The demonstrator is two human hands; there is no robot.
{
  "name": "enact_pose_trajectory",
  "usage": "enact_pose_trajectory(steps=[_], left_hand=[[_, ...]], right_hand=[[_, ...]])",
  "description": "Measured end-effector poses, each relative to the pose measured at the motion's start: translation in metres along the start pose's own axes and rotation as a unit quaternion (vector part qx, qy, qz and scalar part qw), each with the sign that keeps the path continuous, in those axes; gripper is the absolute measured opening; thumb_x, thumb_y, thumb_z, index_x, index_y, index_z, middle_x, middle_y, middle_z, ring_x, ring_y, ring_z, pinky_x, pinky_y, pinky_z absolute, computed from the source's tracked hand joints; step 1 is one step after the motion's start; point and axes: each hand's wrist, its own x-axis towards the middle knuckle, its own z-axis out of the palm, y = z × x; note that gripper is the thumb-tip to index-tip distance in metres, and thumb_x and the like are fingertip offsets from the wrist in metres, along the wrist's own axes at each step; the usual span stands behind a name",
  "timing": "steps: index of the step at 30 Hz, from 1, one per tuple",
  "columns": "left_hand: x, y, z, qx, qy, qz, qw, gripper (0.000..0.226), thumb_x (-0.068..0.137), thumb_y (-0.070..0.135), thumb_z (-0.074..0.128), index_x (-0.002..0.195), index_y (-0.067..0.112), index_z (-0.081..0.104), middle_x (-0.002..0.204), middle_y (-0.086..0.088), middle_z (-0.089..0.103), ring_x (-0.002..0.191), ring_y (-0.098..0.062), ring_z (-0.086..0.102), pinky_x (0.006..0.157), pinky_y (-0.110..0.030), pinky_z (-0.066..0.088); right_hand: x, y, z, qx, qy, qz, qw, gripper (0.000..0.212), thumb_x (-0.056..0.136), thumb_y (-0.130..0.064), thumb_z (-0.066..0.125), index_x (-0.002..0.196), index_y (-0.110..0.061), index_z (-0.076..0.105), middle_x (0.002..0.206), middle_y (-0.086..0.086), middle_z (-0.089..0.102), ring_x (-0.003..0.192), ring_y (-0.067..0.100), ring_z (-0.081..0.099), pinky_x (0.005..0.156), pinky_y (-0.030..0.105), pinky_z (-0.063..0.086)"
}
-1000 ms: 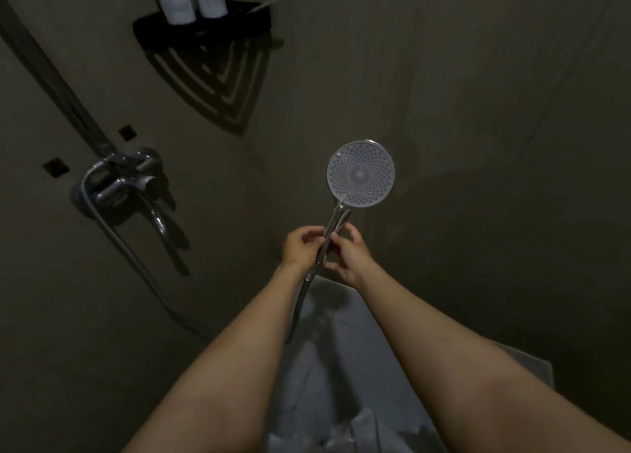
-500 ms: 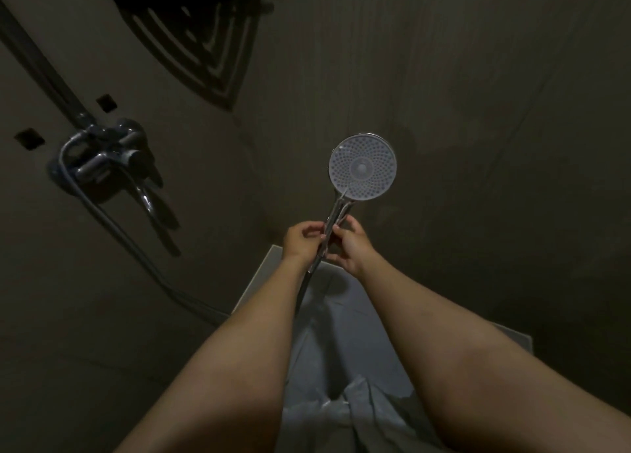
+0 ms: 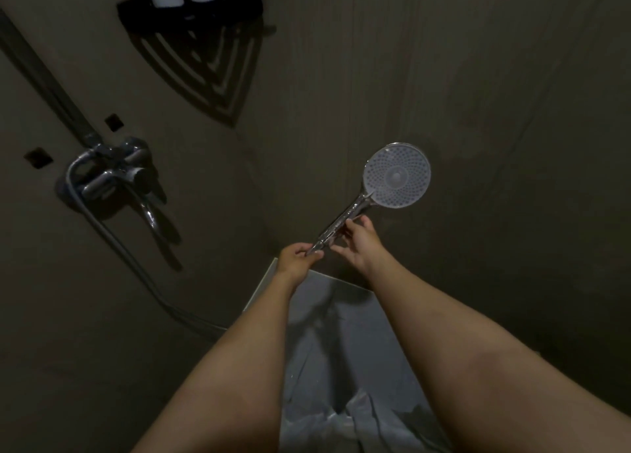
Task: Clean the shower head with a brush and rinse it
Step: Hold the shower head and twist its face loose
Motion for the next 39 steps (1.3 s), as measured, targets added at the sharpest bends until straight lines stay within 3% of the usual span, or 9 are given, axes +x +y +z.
enact_pose_trajectory(steps=[5,8,11,17,24,28,32,37,39], left_hand=[[0.000,0.005,-0.005,-0.019,0.004,0.011,1.000,0.033,0.084,0.003,0.066,0.115,-0.006,0.060,0.094,-0.011,0.060,0.069,-0.005,0.053,0.052,0.000,0.041],[-0.003,0.004,-0.008,0.003,-0.016,0.023,1.000,0.023,0.086,0.005,0.064,0.109,0.000,0.062,0.075,-0.003,0.057,0.052,0.002,0.053,0.046,0.000,0.036],[-0.005,0.000,-0.009,0.019,-0.029,0.023,0.999,0.021,0.088,0.012,0.063,0.107,0.003,0.064,0.068,0.001,0.054,0.056,-0.005,0.046,0.045,-0.003,0.034],[-0.003,0.000,-0.011,0.068,-0.050,-0.018,0.996,0.024,0.093,0.035,0.055,0.081,0.016,0.065,0.068,0.001,0.057,0.060,-0.010,0.042,0.058,-0.021,0.036],[0.001,0.021,-0.006,0.206,-0.164,0.011,0.965,0.020,0.100,0.023,0.041,0.085,0.015,0.052,0.071,-0.001,0.046,0.065,-0.012,0.042,0.062,-0.025,0.038],[0.002,0.016,-0.001,0.270,-0.097,0.070,0.955,0.011,0.094,0.022,0.053,0.092,0.011,0.053,0.082,-0.008,0.051,0.077,-0.018,0.047,0.070,-0.027,0.036],[-0.005,0.005,0.000,0.278,-0.001,0.124,0.953,0.022,0.093,0.027,0.055,0.097,0.005,0.058,0.089,-0.015,0.062,0.083,-0.029,0.057,0.067,-0.029,0.035],[-0.011,0.019,0.005,0.428,-0.034,0.093,0.898,0.041,0.099,0.044,0.035,0.110,0.011,0.058,0.116,-0.015,0.063,0.111,-0.036,0.054,0.096,-0.034,0.036],[-0.014,0.028,0.010,0.357,-0.081,0.070,0.928,0.044,0.099,0.041,0.034,0.101,0.005,0.060,0.105,-0.022,0.064,0.100,-0.036,0.058,0.091,-0.037,0.040]], right_hand=[[-0.002,-0.008,0.000,-0.036,-0.017,-0.008,0.999,0.017,0.096,-0.010,0.048,0.107,-0.020,0.039,0.111,0.012,0.060,0.098,0.025,0.059,0.052,0.037,0.055],[-0.003,-0.009,-0.005,-0.056,-0.012,-0.001,0.998,0.022,0.094,-0.006,0.050,0.111,-0.016,0.040,0.112,0.013,0.058,0.109,0.029,0.056,0.069,0.042,0.052],[-0.003,-0.008,-0.010,-0.063,-0.002,0.003,0.998,0.035,0.094,-0.005,0.051,0.125,-0.010,0.039,0.118,0.014,0.056,0.117,0.030,0.055,0.082,0.046,0.049],[0.000,-0.004,-0.009,-0.082,0.003,-0.012,0.997,0.031,0.092,-0.005,0.055,0.116,-0.017,0.038,0.120,0.014,0.054,0.104,0.028,0.057,0.083,0.048,0.050],[0.002,-0.009,-0.012,-0.100,-0.004,-0.026,0.995,0.037,0.092,-0.005,0.056,0.124,-0.014,0.040,0.116,0.012,0.054,0.093,0.022,0.060,0.085,0.045,0.051],[-0.001,-0.013,-0.006,-0.111,-0.002,-0.038,0.993,0.047,0.092,-0.005,0.055,0.134,-0.008,0.036,0.120,0.015,0.055,0.091,0.021,0.060,0.084,0.042,0.051],[-0.003,-0.015,0.000,-0.099,0.000,-0.036,0.994,0.045,0.092,-0.005,0.055,0.133,-0.007,0.037,0.130,0.019,0.053,0.111,0.031,0.058,0.085,0.041,0.051],[0.001,-0.020,-0.001,-0.101,-0.002,-0.031,0.994,0.045,0.093,-0.005,0.054,0.134,-0.004,0.036,0.114,0.016,0.056,0.099,0.028,0.060,0.081,0.041,0.053],[0.001,-0.024,-0.002,-0.093,-0.011,-0.028,0.995,0.041,0.093,-0.005,0.052,0.131,-0.003,0.037,0.101,0.014,0.060,0.084,0.027,0.065,0.068,0.037,0.058]])
